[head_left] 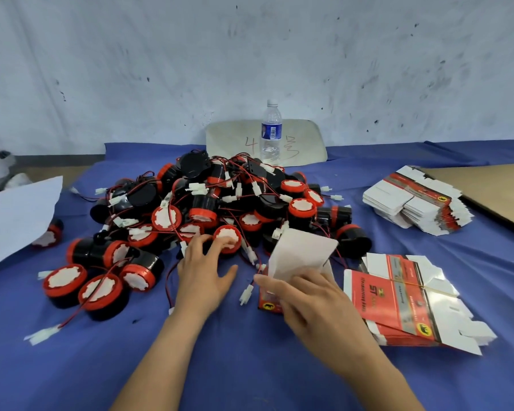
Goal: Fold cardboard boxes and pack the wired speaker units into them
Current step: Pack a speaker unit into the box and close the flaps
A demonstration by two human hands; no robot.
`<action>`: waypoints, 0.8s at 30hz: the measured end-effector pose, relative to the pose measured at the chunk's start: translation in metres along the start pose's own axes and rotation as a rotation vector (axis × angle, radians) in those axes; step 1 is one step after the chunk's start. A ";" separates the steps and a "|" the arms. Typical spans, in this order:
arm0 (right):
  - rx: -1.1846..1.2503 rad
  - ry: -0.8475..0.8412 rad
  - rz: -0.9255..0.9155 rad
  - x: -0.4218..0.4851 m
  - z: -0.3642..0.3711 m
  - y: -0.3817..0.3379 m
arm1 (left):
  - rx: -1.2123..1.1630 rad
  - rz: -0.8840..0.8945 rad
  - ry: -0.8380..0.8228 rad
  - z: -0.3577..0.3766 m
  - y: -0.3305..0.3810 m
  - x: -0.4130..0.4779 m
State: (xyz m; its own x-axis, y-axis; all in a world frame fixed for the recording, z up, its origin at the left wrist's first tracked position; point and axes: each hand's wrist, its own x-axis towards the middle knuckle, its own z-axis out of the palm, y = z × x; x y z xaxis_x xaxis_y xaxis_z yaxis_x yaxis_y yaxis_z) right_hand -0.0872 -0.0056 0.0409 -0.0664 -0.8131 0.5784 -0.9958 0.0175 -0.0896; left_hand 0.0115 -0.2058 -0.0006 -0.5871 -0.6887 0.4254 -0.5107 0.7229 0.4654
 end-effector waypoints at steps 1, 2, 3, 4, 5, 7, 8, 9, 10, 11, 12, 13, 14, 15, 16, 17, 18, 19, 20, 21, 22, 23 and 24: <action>0.044 -0.002 0.019 0.000 0.000 0.000 | -0.036 0.006 0.060 -0.001 0.002 -0.001; 0.084 -0.001 0.042 0.000 -0.001 -0.001 | -0.056 0.012 0.101 -0.002 0.005 -0.001; 0.117 0.003 0.060 0.000 -0.002 -0.001 | -0.066 0.014 0.119 -0.002 0.007 -0.002; 0.141 0.011 0.071 0.000 -0.003 -0.001 | -0.077 0.010 0.121 -0.001 0.008 -0.002; 0.160 0.021 0.076 0.001 -0.004 -0.002 | -0.094 -0.004 0.126 0.000 0.009 -0.002; 0.192 0.046 0.079 0.002 -0.006 -0.004 | -0.133 -0.050 0.146 0.002 0.010 -0.002; 0.199 0.058 0.077 0.002 -0.006 -0.004 | -0.139 -0.066 0.138 0.003 0.009 -0.002; 0.199 0.072 0.072 0.002 -0.006 -0.005 | -0.128 -0.068 0.114 0.003 0.007 -0.002; 0.193 0.091 0.067 0.002 -0.006 -0.005 | -0.092 -0.065 0.082 0.002 0.006 -0.003; 0.193 0.115 0.063 0.001 -0.006 -0.004 | -0.055 -0.064 0.056 0.002 0.006 -0.003; 0.207 0.141 0.065 0.000 -0.006 -0.003 | -0.036 -0.070 0.043 0.001 0.006 -0.003; 0.238 0.176 0.073 0.000 -0.005 -0.002 | -0.045 -0.078 0.045 0.001 0.007 -0.003; 0.277 0.223 0.083 0.000 -0.005 -0.001 | -0.094 -0.085 0.066 0.000 0.010 -0.004; 0.311 0.282 0.095 0.000 -0.005 0.000 | -0.179 -0.089 0.116 -0.002 0.015 -0.005; 0.327 0.353 0.107 0.000 -0.006 0.000 | -0.279 -0.082 0.193 -0.007 0.021 -0.005; 0.321 0.429 0.119 0.001 -0.007 0.000 | -0.368 -0.053 0.293 -0.013 0.028 -0.006; 0.307 0.501 0.133 0.001 -0.007 0.001 | -0.426 0.009 0.399 -0.020 0.035 -0.007; 0.306 0.558 0.155 0.001 -0.008 0.002 | -0.453 0.103 0.490 -0.027 0.042 -0.008; 0.337 0.596 0.194 0.001 -0.009 0.004 | -0.466 0.214 0.546 -0.033 0.050 -0.011; 0.406 0.610 0.252 0.001 -0.011 0.005 | -0.470 0.325 0.562 -0.035 0.056 -0.014; 0.507 0.604 0.320 0.001 -0.014 0.004 | -0.471 0.421 0.548 -0.036 0.063 -0.019; 0.627 0.580 0.382 0.001 -0.016 0.003 | -0.472 0.504 0.518 -0.035 0.070 -0.024; 0.746 0.547 0.422 0.001 -0.017 0.003 | -0.469 0.575 0.477 -0.033 0.076 -0.029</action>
State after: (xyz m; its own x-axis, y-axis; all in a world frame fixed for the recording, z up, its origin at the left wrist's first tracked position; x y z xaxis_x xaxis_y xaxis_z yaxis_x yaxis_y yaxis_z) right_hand -0.0911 0.0038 0.0547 -0.6095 -0.4439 0.6569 -0.6033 -0.2779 -0.7476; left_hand 0.0103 -0.1322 0.0480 -0.2958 -0.2509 0.9217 0.1551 0.9395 0.3055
